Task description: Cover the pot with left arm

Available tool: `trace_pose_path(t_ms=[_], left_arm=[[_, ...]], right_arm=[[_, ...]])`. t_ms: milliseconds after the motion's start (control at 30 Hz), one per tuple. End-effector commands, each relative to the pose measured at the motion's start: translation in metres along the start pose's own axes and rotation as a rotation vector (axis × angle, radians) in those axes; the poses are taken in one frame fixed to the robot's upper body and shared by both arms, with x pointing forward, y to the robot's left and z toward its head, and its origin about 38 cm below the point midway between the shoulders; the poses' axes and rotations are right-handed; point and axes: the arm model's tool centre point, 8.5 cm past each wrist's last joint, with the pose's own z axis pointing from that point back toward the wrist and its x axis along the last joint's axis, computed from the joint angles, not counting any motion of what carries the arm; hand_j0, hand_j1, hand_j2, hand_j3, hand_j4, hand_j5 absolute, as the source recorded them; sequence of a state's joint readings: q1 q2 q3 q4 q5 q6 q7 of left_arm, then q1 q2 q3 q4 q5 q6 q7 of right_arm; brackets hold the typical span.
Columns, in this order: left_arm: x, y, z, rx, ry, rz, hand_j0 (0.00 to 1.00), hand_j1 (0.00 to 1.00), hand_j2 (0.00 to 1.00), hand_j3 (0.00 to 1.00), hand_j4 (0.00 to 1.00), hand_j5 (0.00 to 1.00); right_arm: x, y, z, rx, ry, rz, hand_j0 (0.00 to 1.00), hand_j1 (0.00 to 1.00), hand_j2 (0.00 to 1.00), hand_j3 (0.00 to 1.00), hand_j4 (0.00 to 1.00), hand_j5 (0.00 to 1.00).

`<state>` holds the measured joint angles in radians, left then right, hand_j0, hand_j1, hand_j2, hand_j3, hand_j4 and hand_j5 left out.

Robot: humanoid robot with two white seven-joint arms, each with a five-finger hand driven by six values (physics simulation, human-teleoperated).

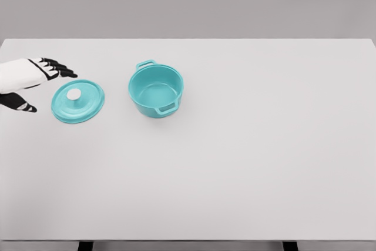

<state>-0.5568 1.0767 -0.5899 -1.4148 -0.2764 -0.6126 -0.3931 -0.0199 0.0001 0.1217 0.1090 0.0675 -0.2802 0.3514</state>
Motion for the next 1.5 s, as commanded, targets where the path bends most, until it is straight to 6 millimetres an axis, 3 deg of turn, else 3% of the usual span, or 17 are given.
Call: trace_pose_path(t_ms=[0, 67, 133, 333, 367, 433, 633, 767, 1200, 1267, 1367, 1467], left_arm=[[0.004, -0.006, -0.006, -0.018, -0.017, 0.009, 1.0, 1.0, 1.0, 1.0, 1.0, 1.0], [-0.027, -0.002, -0.03, -0.017, 0.044, 0.058, 1.0, 1.0, 1.0, 1.0, 1.0, 1.0], [-0.024, -0.003, -0.049, -0.043, 0.019, 0.064, 1.0, 1.0, 1.0, 1.0, 1.0, 1.0], [-0.023, 0.003, -0.051, 0.022, -0.014, 0.158, 1.0, 1.0, 1.0, 1.0, 1.0, 1.0], [-0.025, 0.004, -0.061, 0.036, -0.013, 0.174, 1.0, 1.0, 1.0, 1.0, 1.0, 1.0], [-0.042, -0.006, -0.069, 0.021, 0.044, 0.211, 1.0, 1.0, 1.0, 1.0, 1.0, 1.0], [-0.045, -0.032, -0.098, -0.133, 0.069, 0.176, 1.0, 1.0, 1.0, 1.0, 1.0, 1.0], [-0.047, -0.042, -0.099, -0.214, 0.079, 0.185, 1.0, 1.0, 1.0, 1.0, 1.0, 1.0], [-0.048, -0.027, -0.1, -0.179, 0.075, 0.178, 0.99, 0.99, 0.99, 0.99, 0.99, 0.99], [-0.049, -0.028, -0.098, -0.18, 0.079, 0.18, 0.93, 0.93, 0.93, 0.93, 0.93, 0.93], [-0.051, -0.028, -0.096, -0.176, 0.086, 0.184, 0.69, 0.69, 0.69, 0.69, 0.69, 0.69], [-0.052, -0.032, -0.096, -0.188, 0.088, 0.185, 0.63, 0.63, 0.63, 0.63, 0.63, 0.63]], right_arm=[[-0.001, 0.0, 0.0, -0.001, 0.001, -0.004, 1.0, 1.0, 1.0, 1.0, 1.0, 1.0], [-0.007, 0.001, 0.001, 0.001, 0.012, -0.009, 1.0, 1.0, 1.0, 1.0, 1.0, 1.0], [-0.006, 0.001, 0.001, 0.001, 0.008, -0.007, 1.0, 1.0, 1.0, 1.0, 1.0, 1.0], [-0.006, 0.001, 0.001, 0.0, 0.01, -0.01, 1.0, 1.0, 1.0, 1.0, 1.0, 1.0], [-0.006, 0.001, 0.001, 0.0, 0.01, -0.01, 1.0, 1.0, 1.0, 1.0, 1.0, 1.0], [-0.006, 0.001, 0.001, 0.0, 0.01, -0.01, 1.0, 1.0, 1.0, 1.0, 1.0, 1.0], [-0.006, 0.001, 0.001, 0.0, 0.01, -0.01, 1.0, 1.0, 1.0, 1.0, 1.0, 1.0], [-0.006, 0.001, 0.001, 0.0, 0.01, -0.01, 1.0, 1.0, 1.0, 1.0, 1.0, 1.0], [-0.006, 0.001, 0.001, 0.0, 0.01, -0.01, 1.0, 1.0, 1.0, 1.0, 1.0, 1.0], [-0.006, 0.001, 0.001, 0.0, 0.01, -0.01, 1.0, 1.0, 1.0, 1.0, 1.0, 1.0], [-0.006, 0.001, 0.001, 0.0, 0.01, -0.01, 1.0, 1.0, 1.0, 1.0, 1.0, 1.0], [-0.006, 0.001, 0.001, 0.0, 0.01, -0.01, 1.0, 1.0, 1.0, 1.0, 1.0, 1.0]])
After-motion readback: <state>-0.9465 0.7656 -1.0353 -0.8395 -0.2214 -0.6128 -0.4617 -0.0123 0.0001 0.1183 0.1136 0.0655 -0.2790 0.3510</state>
